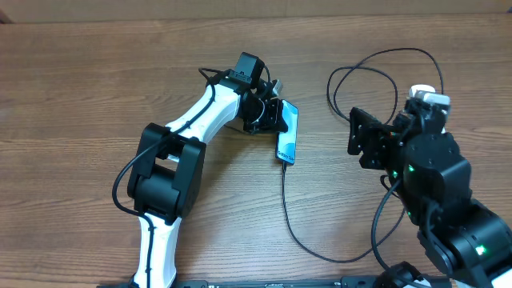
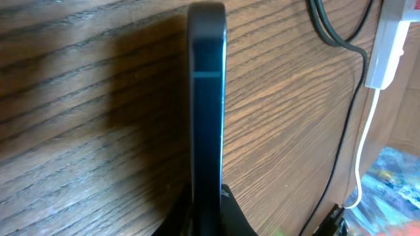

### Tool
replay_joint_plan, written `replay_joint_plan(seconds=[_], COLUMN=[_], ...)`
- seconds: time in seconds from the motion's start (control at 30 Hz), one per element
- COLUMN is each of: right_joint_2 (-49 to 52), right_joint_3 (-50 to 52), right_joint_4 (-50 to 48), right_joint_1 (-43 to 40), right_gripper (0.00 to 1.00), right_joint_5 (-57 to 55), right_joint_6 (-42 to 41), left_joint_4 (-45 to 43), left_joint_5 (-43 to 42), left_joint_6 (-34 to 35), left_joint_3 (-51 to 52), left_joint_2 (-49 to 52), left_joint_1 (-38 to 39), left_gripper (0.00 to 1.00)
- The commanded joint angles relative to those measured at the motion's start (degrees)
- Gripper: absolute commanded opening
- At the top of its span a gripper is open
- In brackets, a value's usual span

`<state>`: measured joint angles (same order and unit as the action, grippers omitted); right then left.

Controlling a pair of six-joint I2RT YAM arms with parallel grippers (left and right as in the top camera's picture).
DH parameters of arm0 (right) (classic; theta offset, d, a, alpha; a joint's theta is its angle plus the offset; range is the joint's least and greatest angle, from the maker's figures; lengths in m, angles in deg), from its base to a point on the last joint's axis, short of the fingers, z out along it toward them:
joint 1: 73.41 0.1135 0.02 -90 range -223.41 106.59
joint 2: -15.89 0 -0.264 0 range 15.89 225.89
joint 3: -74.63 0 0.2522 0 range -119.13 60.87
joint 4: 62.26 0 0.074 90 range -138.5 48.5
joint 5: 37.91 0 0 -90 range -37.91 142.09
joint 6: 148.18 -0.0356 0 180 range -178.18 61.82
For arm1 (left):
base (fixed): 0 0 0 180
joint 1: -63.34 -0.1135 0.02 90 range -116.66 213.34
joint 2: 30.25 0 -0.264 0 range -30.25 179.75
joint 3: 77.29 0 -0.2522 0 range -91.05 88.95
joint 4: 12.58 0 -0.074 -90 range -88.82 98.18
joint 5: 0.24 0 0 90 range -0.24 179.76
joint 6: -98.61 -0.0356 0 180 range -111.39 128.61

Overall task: Plug charger to phone and switch on socket
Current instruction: 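Lay the phone flat on the table and open the left gripper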

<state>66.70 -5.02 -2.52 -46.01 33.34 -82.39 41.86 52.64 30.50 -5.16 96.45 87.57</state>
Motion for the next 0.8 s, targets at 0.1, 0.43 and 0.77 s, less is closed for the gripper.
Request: replay_joint_plan(seconds=[0.1, 0.43, 0.77], right_joint_2=[2.1, 3.6, 3.6], right_joint_3=[-0.7, -0.7, -0.7], right_joint_4=[-0.5, -0.9, -0.9], right_joint_1=[-0.2, -0.2, -0.2], right_gripper=[0.84, 0.86, 0.86], right_joint_5=[1.5, 1.5, 1.5], right_joint_6=[-4.5, -4.5, -4.5], left_joint_4=[-0.2, 0.2, -0.4], left_joint_5=[3.3, 7.3, 7.3], left_joint_6=[-1.0, -0.4, 0.5], left_joint_3=[-0.8, -0.6, 5.0], left_joint_2=[-0.4, -0.4, -0.4], left_joint_1=[0.0, -0.2, -0.2], left_gripper=[0.05, 0.06, 0.15])
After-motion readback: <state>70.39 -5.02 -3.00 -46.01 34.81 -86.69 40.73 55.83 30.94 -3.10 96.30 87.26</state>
